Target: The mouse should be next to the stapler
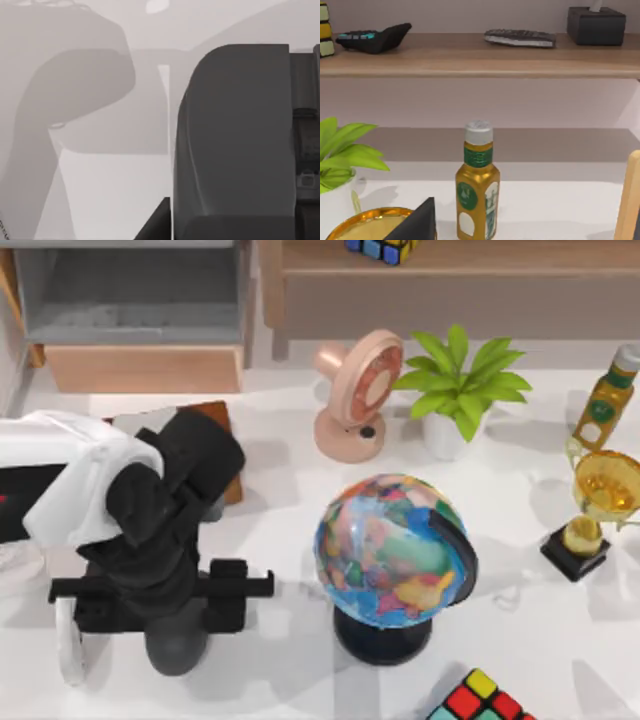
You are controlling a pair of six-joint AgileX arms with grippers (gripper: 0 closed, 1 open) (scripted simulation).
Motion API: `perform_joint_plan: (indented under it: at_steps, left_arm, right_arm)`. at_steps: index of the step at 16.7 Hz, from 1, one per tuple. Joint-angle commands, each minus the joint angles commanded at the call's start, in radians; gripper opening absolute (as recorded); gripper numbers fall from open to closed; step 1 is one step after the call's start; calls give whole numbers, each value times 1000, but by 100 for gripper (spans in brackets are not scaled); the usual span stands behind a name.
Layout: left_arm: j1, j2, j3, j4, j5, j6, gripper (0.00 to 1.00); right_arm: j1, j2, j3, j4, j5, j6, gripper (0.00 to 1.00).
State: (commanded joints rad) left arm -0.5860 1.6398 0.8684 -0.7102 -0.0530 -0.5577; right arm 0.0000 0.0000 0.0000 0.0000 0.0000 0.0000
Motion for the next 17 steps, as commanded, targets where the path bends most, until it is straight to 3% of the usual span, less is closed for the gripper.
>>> perform_joint_plan:
  at_steps: [11, 17]
  left_arm:
    - [0, 0, 0, 0, 0, 0, 98]
    - [0, 0, 0, 0, 0, 0, 100]
  right_arm:
    - [0, 0, 0, 0, 0, 0, 100]
    - [0, 0, 0, 0, 0, 0, 100]
